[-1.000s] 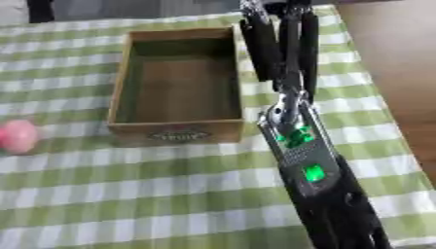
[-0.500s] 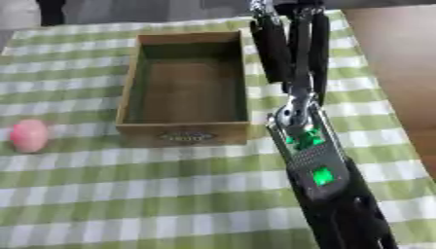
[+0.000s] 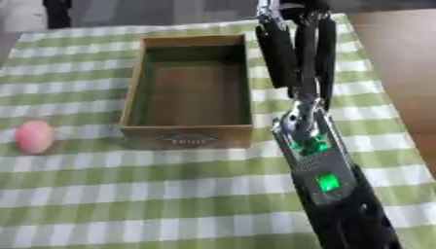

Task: Pick up objects on the table and place them in the box.

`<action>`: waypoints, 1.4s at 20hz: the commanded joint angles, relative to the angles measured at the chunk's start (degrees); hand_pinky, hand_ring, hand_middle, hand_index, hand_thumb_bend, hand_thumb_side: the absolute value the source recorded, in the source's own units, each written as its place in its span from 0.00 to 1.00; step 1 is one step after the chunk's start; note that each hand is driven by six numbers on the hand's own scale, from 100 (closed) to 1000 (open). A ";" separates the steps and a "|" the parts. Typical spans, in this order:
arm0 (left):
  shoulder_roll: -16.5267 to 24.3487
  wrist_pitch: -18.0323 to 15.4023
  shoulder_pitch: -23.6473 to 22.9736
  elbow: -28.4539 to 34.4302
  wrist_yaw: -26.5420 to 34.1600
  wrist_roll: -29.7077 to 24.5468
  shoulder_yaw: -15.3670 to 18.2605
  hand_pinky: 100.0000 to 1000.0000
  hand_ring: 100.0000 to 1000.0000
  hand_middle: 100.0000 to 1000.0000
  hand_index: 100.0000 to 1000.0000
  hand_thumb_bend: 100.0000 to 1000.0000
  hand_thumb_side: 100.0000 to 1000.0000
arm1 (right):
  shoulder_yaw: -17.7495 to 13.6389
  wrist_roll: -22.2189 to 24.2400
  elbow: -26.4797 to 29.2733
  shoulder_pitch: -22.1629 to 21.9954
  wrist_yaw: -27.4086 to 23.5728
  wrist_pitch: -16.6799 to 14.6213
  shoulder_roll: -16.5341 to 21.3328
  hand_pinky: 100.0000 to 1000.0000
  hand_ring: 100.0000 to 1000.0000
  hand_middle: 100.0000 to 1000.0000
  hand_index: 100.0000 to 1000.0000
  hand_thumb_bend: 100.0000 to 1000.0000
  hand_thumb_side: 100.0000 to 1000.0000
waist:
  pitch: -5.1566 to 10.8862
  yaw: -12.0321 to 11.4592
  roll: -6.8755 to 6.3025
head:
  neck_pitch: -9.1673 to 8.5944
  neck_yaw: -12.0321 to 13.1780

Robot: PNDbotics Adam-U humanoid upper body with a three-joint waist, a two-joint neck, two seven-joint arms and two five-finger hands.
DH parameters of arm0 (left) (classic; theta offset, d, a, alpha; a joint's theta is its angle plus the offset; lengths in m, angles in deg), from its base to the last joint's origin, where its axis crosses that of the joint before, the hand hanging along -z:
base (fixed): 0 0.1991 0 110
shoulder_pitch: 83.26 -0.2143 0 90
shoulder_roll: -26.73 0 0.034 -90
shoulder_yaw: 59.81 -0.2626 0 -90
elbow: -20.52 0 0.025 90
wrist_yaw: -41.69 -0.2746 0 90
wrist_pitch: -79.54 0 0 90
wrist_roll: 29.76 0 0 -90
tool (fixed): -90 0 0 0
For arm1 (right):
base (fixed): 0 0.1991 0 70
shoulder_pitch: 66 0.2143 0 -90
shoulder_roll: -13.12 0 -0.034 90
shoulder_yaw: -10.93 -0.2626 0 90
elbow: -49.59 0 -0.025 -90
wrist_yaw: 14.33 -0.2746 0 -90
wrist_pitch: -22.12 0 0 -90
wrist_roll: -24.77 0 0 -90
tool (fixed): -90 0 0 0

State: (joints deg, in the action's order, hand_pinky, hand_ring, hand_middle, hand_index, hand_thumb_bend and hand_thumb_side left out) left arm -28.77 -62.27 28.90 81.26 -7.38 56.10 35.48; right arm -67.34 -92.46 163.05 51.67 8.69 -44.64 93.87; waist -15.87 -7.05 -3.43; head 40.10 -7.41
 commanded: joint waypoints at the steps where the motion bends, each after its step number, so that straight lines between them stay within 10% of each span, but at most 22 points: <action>1: 3.55 0.31 1.26 -2.18 2.12 -4.04 -0.58 0.65 0.78 0.79 1.00 0.57 0.93 | 0.09 0.00 1.14 0.59 -0.18 0.12 0.01 0.84 0.63 0.64 0.83 0.00 0.92 | 1.09 -0.01 -0.24 | -0.82 0.22; 17: 3.16 2.82 4.42 -2.67 3.63 -10.08 -2.21 0.66 0.79 0.80 1.00 0.55 0.90 | 0.45 0.61 1.14 0.76 -0.17 0.52 0.24 0.84 0.63 0.64 0.83 0.00 0.92 | 0.86 0.03 -0.29 | -1.05 0.50; 28: -3.19 2.13 15.17 -0.95 6.78 -15.92 -5.36 0.66 0.78 0.79 1.00 0.51 0.89 | 0.65 0.99 1.14 0.11 -0.16 0.27 -0.36 0.84 0.63 0.65 0.83 0.00 0.92 | 1.87 0.11 -0.31 | -1.08 1.37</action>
State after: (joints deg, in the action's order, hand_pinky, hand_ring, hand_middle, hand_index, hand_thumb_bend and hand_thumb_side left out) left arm -33.20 -57.44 43.11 79.53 -1.12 43.75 30.24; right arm -66.66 -91.60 163.05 51.20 8.67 -44.29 93.43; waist -15.14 -6.94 -3.47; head 39.63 -6.29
